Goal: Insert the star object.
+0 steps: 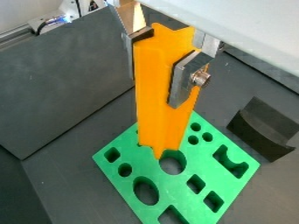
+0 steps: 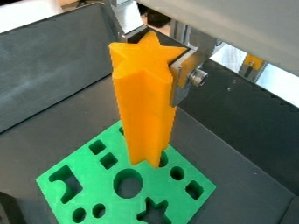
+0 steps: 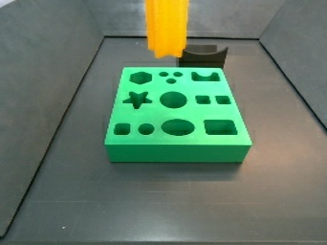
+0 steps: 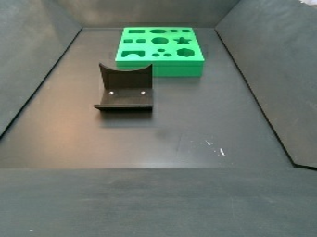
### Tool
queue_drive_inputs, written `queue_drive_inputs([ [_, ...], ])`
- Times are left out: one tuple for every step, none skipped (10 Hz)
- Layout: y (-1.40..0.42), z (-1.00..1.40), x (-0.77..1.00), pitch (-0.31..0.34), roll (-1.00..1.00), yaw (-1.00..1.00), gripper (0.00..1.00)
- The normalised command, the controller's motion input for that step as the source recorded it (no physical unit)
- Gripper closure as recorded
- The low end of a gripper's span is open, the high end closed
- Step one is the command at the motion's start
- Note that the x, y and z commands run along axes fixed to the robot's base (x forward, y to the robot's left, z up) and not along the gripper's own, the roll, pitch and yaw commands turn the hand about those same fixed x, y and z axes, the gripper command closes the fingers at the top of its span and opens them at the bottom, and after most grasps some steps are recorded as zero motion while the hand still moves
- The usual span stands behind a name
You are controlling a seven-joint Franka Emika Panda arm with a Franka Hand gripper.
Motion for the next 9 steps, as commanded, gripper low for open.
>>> queue_drive_inputs([
  [0.00, 0.00, 0.00, 0.000, 0.00, 0.00, 1.00],
  [0.02, -0.02, 0.00, 0.000, 0.01, 0.00, 1.00],
  [0.00, -0.77, -0.09, -0.007, 0.19, 0.07, 1.00],
  [0.03, -0.87, -0.24, -0.073, 0.14, 0.05, 1.00],
  [0.05, -0.96, -0.30, -0.101, 0.18, 0.04, 1.00],
  [0.05, -0.95, -0.31, -0.100, 0.18, 0.04, 1.00],
  [0.05, -0.86, -0.30, -0.091, 0.19, 0.01, 1.00],
  [0.05, -0.72, -0.22, -0.054, 0.17, 0.00, 1.00],
  [0.07, -0.61, -0.17, -0.020, 0.14, 0.00, 1.00],
])
